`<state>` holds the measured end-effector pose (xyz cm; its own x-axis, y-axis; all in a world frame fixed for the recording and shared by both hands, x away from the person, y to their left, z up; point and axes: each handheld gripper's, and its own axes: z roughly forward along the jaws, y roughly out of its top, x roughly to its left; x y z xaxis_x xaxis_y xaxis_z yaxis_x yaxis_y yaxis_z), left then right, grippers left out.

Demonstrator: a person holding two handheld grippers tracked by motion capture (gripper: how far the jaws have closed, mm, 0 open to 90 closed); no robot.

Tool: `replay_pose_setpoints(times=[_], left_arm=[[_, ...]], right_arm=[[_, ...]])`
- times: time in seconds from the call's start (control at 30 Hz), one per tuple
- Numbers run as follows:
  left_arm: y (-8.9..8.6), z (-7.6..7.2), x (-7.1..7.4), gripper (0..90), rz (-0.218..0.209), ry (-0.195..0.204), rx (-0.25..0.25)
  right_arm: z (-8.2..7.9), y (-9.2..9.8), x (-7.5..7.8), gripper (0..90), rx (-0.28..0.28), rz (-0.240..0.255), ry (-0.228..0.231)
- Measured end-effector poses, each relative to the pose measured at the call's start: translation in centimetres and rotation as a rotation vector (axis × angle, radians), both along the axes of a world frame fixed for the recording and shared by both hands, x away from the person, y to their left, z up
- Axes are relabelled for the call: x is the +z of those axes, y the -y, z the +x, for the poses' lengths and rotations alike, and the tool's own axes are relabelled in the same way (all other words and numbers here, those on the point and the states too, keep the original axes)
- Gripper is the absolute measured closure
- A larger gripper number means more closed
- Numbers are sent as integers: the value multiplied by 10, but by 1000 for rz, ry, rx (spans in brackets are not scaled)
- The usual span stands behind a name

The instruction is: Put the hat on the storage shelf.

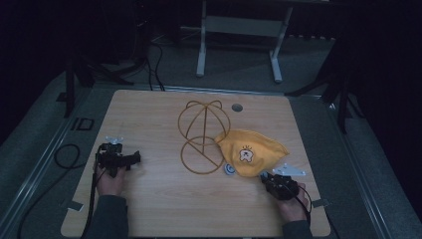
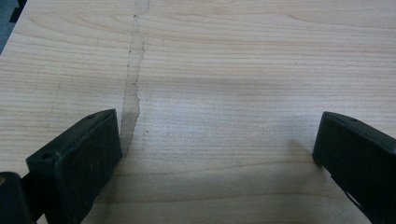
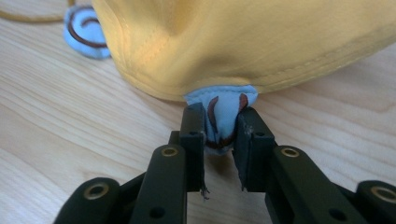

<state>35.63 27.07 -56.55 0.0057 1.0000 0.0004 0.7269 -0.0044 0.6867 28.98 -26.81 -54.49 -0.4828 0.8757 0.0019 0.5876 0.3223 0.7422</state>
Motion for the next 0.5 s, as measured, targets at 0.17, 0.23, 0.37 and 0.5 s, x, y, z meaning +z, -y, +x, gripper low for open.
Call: replay_pose_setpoints(times=[0.17, 0.23, 0.37, 0.5], left_arm=[[0, 0, 0, 11, 0, 0, 0], [0, 0, 0, 11, 0, 0, 0], [0, 0, 0, 11, -1, 0, 1], [0, 0, 0, 11, 0, 0, 0]], right_arm=[[-2, 2, 6, 758, 6, 36, 19], [-3, 3, 8, 761, 15, 43, 28], [-4, 5, 14, 774, 22, 59, 43], [-4, 6, 18, 778, 27, 71, 47]])
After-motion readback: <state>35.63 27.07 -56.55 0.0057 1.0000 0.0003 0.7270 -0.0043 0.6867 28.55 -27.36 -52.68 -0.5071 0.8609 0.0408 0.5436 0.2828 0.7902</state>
